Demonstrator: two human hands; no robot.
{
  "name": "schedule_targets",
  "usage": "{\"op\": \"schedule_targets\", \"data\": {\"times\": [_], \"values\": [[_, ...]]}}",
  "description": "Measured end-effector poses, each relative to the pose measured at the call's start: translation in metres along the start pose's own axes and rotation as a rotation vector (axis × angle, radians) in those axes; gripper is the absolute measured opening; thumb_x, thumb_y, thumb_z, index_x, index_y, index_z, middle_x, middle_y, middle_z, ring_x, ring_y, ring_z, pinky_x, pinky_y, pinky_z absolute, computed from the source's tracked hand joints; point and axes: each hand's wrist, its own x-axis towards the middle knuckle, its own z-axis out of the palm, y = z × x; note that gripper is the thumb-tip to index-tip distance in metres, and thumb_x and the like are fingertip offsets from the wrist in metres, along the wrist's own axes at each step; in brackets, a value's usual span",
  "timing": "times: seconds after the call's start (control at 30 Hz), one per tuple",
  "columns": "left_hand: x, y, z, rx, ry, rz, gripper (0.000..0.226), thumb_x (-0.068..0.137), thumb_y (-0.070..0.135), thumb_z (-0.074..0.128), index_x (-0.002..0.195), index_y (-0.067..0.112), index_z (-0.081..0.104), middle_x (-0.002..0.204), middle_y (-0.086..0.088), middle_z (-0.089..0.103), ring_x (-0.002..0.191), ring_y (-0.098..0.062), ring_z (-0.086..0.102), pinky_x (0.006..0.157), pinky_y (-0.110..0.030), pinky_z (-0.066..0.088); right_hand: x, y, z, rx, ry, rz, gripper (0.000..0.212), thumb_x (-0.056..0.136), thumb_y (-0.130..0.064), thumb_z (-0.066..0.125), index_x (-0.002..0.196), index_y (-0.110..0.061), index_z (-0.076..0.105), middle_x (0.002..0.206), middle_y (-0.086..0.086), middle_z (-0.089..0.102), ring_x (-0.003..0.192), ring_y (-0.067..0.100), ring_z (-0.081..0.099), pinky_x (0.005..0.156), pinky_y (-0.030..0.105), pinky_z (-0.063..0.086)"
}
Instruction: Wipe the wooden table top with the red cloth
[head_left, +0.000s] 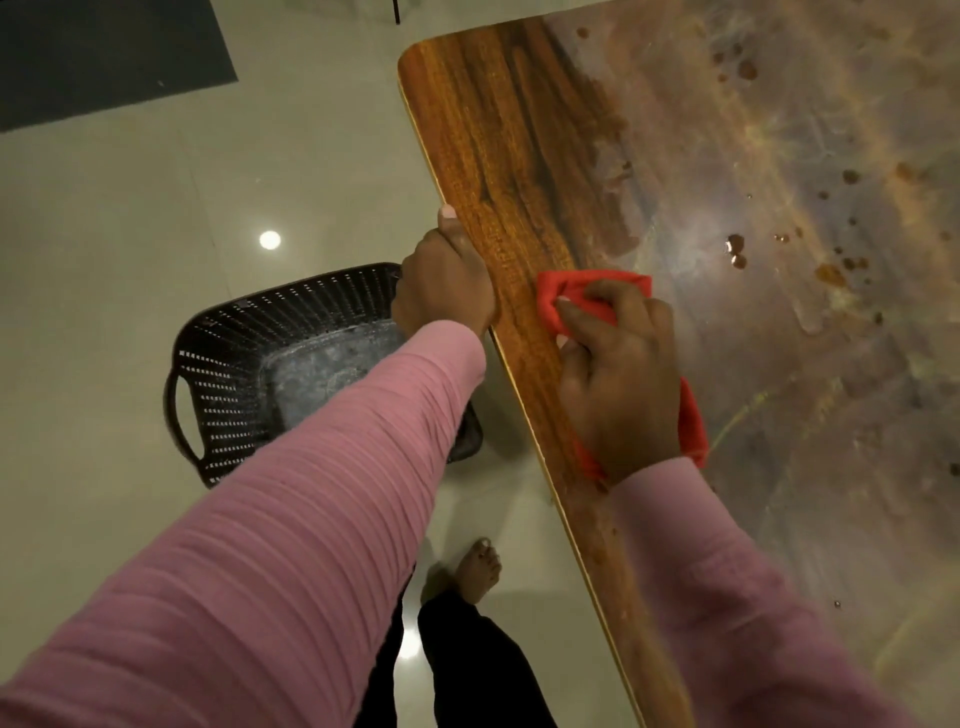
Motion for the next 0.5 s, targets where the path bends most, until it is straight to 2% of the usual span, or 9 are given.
{"op": "schedule_targets", "data": {"times": [0.13,0.23,0.4,0.5], "values": [[-0.02,-0.01,0.001,0.012,-0.032,-0.02,0.06,0.102,0.045,0.016,0.099,0.007,0.063,0.104,-0.016,0.065,0.096,-0.036,0.06,0.077,-0.037,0.041,-0.036,-0.012,0.002,0.023,-0.078,-0.178,0.033,0.083,-0.016,0.058,0.113,-0.017,0.07,0.123,0.006,0.058,0.108,0.031,0.049,0.087,0.044,0.045],[-0.039,-0.026,0.003,-0.037,-0.07,0.007,0.063,0.102,0.046,0.016,0.087,0.007,0.063,0.09,-0.017,0.066,0.087,-0.036,0.061,0.083,-0.043,0.047,-0.05,-0.001,-0.003,0.007,-0.129,-0.262,0.031,0.087,-0.019,0.056,0.115,-0.017,0.069,0.124,0.007,0.058,0.11,0.031,0.05,0.087,0.046,0.045],[-0.07,-0.033,0.014,-0.131,-0.04,-0.025,0.065,0.101,0.048,0.015,0.085,0.009,0.064,0.085,-0.013,0.066,0.079,-0.032,0.061,0.076,-0.041,0.05,-0.029,0.023,-0.011,-0.011,-0.031,-0.054,0.034,0.085,-0.021,0.054,0.116,-0.015,0.068,0.124,0.008,0.056,0.11,0.033,0.046,0.091,0.049,0.045],[-0.072,-0.032,0.015,-0.15,-0.013,-0.041,0.064,0.101,0.047,0.016,0.084,0.008,0.064,0.085,-0.016,0.066,0.079,-0.035,0.062,0.074,-0.041,0.05,-0.045,0.01,-0.008,-0.004,-0.035,-0.069,0.034,0.084,-0.019,0.054,0.115,-0.016,0.069,0.123,0.007,0.056,0.111,0.031,0.046,0.092,0.045,0.044]]}}
